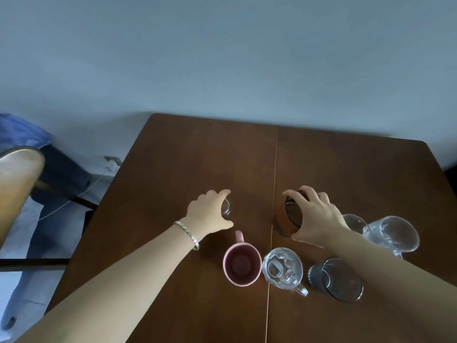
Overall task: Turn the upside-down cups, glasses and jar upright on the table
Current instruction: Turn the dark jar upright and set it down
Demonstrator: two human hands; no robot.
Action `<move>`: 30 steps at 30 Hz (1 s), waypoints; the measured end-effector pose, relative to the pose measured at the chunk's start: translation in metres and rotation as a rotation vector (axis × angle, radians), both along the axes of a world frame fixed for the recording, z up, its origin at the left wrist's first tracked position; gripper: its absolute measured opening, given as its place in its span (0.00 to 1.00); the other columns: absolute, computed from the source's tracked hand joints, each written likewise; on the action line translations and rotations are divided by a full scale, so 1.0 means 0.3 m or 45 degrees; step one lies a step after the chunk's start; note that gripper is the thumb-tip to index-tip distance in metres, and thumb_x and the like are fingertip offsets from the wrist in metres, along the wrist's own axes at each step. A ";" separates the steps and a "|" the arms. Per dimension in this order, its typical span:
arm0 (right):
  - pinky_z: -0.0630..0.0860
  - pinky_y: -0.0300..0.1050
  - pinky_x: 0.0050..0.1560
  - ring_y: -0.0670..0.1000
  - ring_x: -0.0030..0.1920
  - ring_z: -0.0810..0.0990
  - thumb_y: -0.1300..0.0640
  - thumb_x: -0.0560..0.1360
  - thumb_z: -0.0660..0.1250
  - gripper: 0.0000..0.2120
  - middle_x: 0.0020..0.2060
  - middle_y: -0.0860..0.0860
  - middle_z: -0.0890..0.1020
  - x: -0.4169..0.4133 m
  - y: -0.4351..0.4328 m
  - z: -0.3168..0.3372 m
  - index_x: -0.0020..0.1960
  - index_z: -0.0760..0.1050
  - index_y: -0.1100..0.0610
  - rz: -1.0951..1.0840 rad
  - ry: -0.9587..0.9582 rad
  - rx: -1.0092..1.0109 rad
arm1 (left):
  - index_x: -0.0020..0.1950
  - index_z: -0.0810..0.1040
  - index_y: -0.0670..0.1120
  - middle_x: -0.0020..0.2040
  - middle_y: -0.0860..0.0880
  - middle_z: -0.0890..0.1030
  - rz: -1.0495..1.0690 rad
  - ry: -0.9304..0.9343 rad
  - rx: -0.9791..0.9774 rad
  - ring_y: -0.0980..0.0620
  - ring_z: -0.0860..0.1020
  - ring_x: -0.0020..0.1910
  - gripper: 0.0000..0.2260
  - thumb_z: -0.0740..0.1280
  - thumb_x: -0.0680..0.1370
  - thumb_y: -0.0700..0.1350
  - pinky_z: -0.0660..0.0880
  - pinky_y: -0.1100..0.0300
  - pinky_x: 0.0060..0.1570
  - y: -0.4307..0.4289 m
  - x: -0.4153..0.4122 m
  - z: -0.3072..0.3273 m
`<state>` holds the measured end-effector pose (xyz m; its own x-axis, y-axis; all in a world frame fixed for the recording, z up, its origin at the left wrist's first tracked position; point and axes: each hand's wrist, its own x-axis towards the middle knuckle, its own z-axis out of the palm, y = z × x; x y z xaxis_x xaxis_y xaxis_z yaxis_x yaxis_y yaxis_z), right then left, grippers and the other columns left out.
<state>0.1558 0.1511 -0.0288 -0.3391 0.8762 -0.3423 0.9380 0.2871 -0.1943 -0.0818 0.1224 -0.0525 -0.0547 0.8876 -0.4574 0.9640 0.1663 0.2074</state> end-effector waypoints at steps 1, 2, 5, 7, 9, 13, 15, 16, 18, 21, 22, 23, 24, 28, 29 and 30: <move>0.73 0.52 0.59 0.59 0.64 0.66 0.50 0.62 0.73 0.42 0.71 0.51 0.61 -0.008 0.002 -0.019 0.71 0.56 0.42 0.028 -0.072 0.015 | 0.73 0.60 0.53 0.66 0.44 0.72 -0.052 0.041 0.015 0.43 0.72 0.63 0.34 0.70 0.70 0.54 0.74 0.49 0.57 0.008 0.002 -0.009; 0.73 0.52 0.60 0.60 0.64 0.66 0.50 0.63 0.72 0.42 0.71 0.52 0.60 -0.016 0.005 -0.033 0.71 0.55 0.42 0.050 -0.133 0.026 | 0.71 0.63 0.51 0.64 0.44 0.74 -0.101 0.100 0.031 0.43 0.73 0.61 0.31 0.70 0.70 0.52 0.74 0.50 0.55 0.020 0.005 -0.007; 0.72 0.52 0.61 0.60 0.65 0.65 0.52 0.66 0.71 0.41 0.72 0.52 0.58 -0.039 0.019 -0.060 0.72 0.52 0.42 0.096 -0.240 0.048 | 0.64 0.69 0.48 0.58 0.45 0.78 -0.173 0.238 0.091 0.43 0.76 0.56 0.25 0.71 0.69 0.51 0.74 0.52 0.51 0.054 0.008 0.018; 0.71 0.52 0.61 0.61 0.65 0.65 0.52 0.67 0.70 0.41 0.73 0.53 0.57 -0.046 0.027 -0.069 0.72 0.51 0.42 0.116 -0.272 0.065 | 0.60 0.70 0.46 0.54 0.46 0.80 -0.085 0.209 0.134 0.44 0.78 0.53 0.24 0.71 0.68 0.53 0.73 0.53 0.48 0.063 -0.006 0.037; 0.70 0.52 0.61 0.61 0.66 0.64 0.51 0.67 0.70 0.41 0.73 0.53 0.56 -0.047 0.031 -0.069 0.73 0.51 0.42 0.130 -0.279 0.076 | 0.55 0.69 0.46 0.48 0.48 0.80 0.146 0.009 0.117 0.46 0.80 0.46 0.23 0.71 0.67 0.55 0.74 0.55 0.43 0.062 -0.035 0.067; 0.65 0.55 0.68 0.61 0.71 0.59 0.52 0.69 0.70 0.44 0.75 0.54 0.52 -0.036 0.027 -0.064 0.74 0.46 0.42 0.156 -0.235 0.018 | 0.53 0.75 0.39 0.46 0.42 0.81 0.930 -0.907 -0.138 0.50 0.80 0.42 0.18 0.73 0.68 0.46 0.74 0.60 0.36 0.055 -0.098 0.084; 0.62 0.57 0.70 0.60 0.73 0.55 0.53 0.68 0.71 0.45 0.76 0.54 0.50 -0.023 0.024 -0.047 0.75 0.44 0.43 0.149 -0.181 -0.036 | 0.60 0.75 0.39 0.50 0.41 0.80 1.140 -1.242 -0.243 0.48 0.79 0.46 0.20 0.72 0.70 0.43 0.75 0.60 0.38 0.038 -0.106 0.078; 0.61 0.57 0.71 0.60 0.74 0.54 0.53 0.68 0.71 0.46 0.76 0.54 0.50 -0.016 0.021 -0.035 0.75 0.44 0.43 0.142 -0.149 -0.057 | 0.63 0.72 0.42 0.52 0.41 0.79 1.152 -1.300 -0.237 0.47 0.79 0.47 0.23 0.72 0.70 0.41 0.76 0.58 0.39 0.031 -0.107 0.066; 0.61 0.57 0.71 0.58 0.74 0.55 0.53 0.67 0.72 0.46 0.76 0.54 0.52 0.000 0.012 -0.011 0.75 0.45 0.44 0.117 -0.091 -0.070 | 0.67 0.67 0.48 0.57 0.42 0.76 1.120 -1.325 -0.158 0.45 0.79 0.51 0.28 0.72 0.70 0.36 0.79 0.54 0.43 0.027 -0.090 0.048; 0.64 0.56 0.70 0.58 0.72 0.59 0.54 0.67 0.71 0.45 0.74 0.54 0.57 0.028 -0.009 0.018 0.75 0.47 0.46 0.065 -0.075 -0.076 | 0.67 0.67 0.50 0.60 0.43 0.75 1.012 -1.295 -0.015 0.42 0.77 0.57 0.32 0.72 0.67 0.32 0.79 0.52 0.46 0.040 -0.046 0.041; 0.65 0.55 0.69 0.59 0.71 0.61 0.55 0.67 0.70 0.44 0.74 0.55 0.58 0.040 -0.016 0.026 0.75 0.47 0.46 0.047 -0.091 -0.083 | 0.66 0.68 0.49 0.59 0.45 0.75 0.975 -1.284 0.043 0.43 0.76 0.58 0.32 0.73 0.66 0.32 0.79 0.51 0.48 0.046 -0.031 0.037; 0.67 0.54 0.68 0.59 0.70 0.64 0.55 0.68 0.70 0.43 0.72 0.54 0.61 0.056 -0.023 0.033 0.75 0.49 0.47 0.030 -0.113 -0.095 | 0.65 0.69 0.49 0.56 0.47 0.75 0.953 -1.279 0.102 0.44 0.75 0.58 0.32 0.74 0.65 0.32 0.78 0.50 0.52 0.050 -0.017 0.033; 0.68 0.54 0.67 0.58 0.68 0.66 0.55 0.68 0.69 0.42 0.71 0.54 0.63 0.073 -0.030 0.038 0.75 0.51 0.48 0.017 -0.133 -0.111 | 0.64 0.70 0.48 0.54 0.49 0.76 0.939 -1.266 0.163 0.46 0.75 0.58 0.32 0.76 0.64 0.34 0.76 0.51 0.55 0.053 -0.003 0.029; 0.67 0.50 0.67 0.55 0.67 0.68 0.57 0.70 0.67 0.31 0.68 0.51 0.68 0.147 -0.059 0.048 0.71 0.62 0.49 -0.011 -0.139 -0.135 | 0.59 0.72 0.49 0.52 0.51 0.78 0.757 -1.128 0.359 0.51 0.77 0.52 0.30 0.79 0.61 0.38 0.71 0.65 0.48 0.056 0.050 0.002; 0.67 0.50 0.67 0.54 0.67 0.68 0.57 0.70 0.67 0.29 0.68 0.50 0.69 0.160 -0.064 0.048 0.70 0.64 0.48 -0.016 -0.131 -0.132 | 0.57 0.72 0.50 0.51 0.52 0.77 0.696 -1.073 0.357 0.53 0.77 0.49 0.29 0.79 0.61 0.38 0.71 0.66 0.46 0.054 0.060 -0.008; 0.67 0.50 0.67 0.54 0.66 0.68 0.57 0.70 0.66 0.28 0.67 0.50 0.69 0.170 -0.068 0.048 0.69 0.65 0.48 -0.022 -0.123 -0.129 | 0.56 0.71 0.51 0.49 0.53 0.76 0.639 -1.021 0.336 0.54 0.76 0.47 0.28 0.79 0.61 0.38 0.70 0.66 0.45 0.051 0.071 -0.016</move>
<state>0.2067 0.1307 -0.0144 -0.2854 0.8412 -0.4593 0.9584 0.2541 -0.1302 -0.0604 0.1377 -0.0573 -0.2134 0.9250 -0.3143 0.3511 0.3728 0.8589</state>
